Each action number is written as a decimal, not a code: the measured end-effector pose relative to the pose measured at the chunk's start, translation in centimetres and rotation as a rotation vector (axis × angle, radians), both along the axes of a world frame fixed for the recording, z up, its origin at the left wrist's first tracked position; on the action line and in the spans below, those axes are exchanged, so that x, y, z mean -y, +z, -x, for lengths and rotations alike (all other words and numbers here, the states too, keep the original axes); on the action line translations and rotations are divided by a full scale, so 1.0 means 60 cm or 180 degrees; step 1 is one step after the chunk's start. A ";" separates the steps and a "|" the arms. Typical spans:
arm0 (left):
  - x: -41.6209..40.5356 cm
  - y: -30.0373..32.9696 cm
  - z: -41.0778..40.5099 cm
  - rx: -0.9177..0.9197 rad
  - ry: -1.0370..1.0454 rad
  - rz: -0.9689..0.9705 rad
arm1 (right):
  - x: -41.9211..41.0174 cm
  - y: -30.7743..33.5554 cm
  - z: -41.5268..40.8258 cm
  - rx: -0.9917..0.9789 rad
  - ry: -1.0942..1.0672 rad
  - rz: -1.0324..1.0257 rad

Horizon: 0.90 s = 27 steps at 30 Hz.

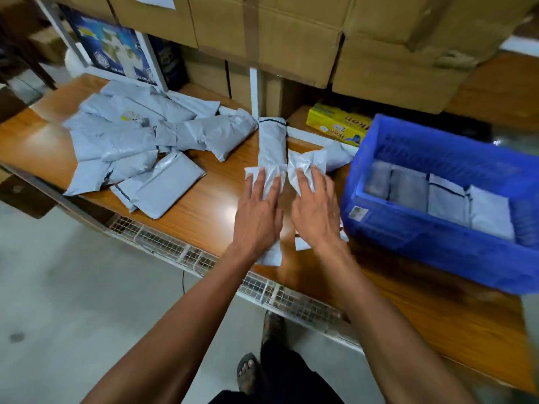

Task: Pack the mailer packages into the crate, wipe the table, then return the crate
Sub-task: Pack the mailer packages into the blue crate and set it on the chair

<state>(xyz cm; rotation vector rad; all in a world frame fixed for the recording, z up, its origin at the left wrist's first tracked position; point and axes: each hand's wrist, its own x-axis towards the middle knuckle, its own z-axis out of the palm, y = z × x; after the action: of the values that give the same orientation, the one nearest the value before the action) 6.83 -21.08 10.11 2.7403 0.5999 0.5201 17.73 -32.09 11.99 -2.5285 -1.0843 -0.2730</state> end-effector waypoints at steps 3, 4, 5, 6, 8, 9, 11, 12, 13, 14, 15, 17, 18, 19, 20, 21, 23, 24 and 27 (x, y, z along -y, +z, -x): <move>0.036 0.063 -0.064 0.0183 -0.0212 -0.0037 | 0.050 0.066 -0.048 0.0079 -0.0322 -0.0183; 0.051 0.081 -0.088 0.0217 -0.0286 -0.0033 | 0.068 0.084 -0.068 0.0070 -0.0436 -0.0186; 0.068 0.095 -0.114 0.0255 -0.0359 -0.0034 | 0.088 0.099 -0.088 0.0069 -0.0543 -0.0190; 0.084 0.107 -0.140 0.0278 -0.0418 -0.0020 | 0.108 0.110 -0.110 0.0075 -0.0646 -0.0208; 0.115 0.126 -0.192 0.0294 -0.0519 0.0029 | 0.149 0.125 -0.158 0.0045 -0.0801 -0.0259; 0.130 0.134 -0.220 0.0261 -0.0581 0.0031 | 0.168 0.129 -0.185 0.0021 -0.0859 -0.0260; 0.157 0.139 -0.277 0.0094 -0.0691 0.0038 | 0.203 0.127 -0.244 -0.0042 -0.0972 -0.0151; 0.170 0.137 -0.308 -0.0002 -0.0742 0.0037 | 0.219 0.120 -0.273 -0.0110 -0.1014 -0.0074; 0.177 0.136 -0.332 -0.0072 -0.0769 0.0032 | 0.229 0.115 -0.291 -0.0207 -0.1048 -0.0021; 0.190 0.132 -0.373 -0.0121 -0.0776 0.0030 | 0.242 0.104 -0.329 -0.0333 -0.1081 0.0023; 0.198 0.128 -0.409 -0.0200 -0.0783 0.0045 | 0.250 0.094 -0.357 -0.0438 -0.1093 0.0060; 0.200 0.114 -0.451 -0.0397 -0.0837 0.0000 | 0.255 0.074 -0.383 -0.0593 -0.1081 0.0162; 0.206 0.101 -0.488 -0.0527 -0.0868 -0.0034 | 0.261 0.060 -0.411 -0.0703 -0.1100 0.0200; 0.208 0.087 -0.521 -0.0642 -0.0898 -0.0060 | 0.265 0.045 -0.436 -0.0792 -0.1121 0.0247; 0.208 0.071 -0.546 -0.0769 -0.0919 -0.0103 | 0.268 0.024 -0.457 -0.0852 -0.1123 0.0322; 0.206 0.054 -0.567 -0.0907 -0.0922 -0.0127 | 0.270 0.008 -0.471 -0.0918 -0.1137 0.0421; 0.202 0.026 -0.599 -0.1189 -0.0848 -0.0050 | 0.268 -0.020 -0.494 -0.1062 -0.1134 0.0580; 0.199 0.010 -0.610 -0.1333 -0.0809 -0.0035 | 0.266 -0.032 -0.502 -0.1161 -0.1133 0.0606; 0.192 -0.028 -0.629 -0.1644 -0.0822 -0.0029 | 0.255 -0.062 -0.518 -0.1439 -0.1039 0.0712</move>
<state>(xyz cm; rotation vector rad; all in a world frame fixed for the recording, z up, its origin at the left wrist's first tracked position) 44.57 -32.63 8.40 2.9036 0.3370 -0.2552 48.82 -47.42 8.28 -2.7645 -0.5533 0.3440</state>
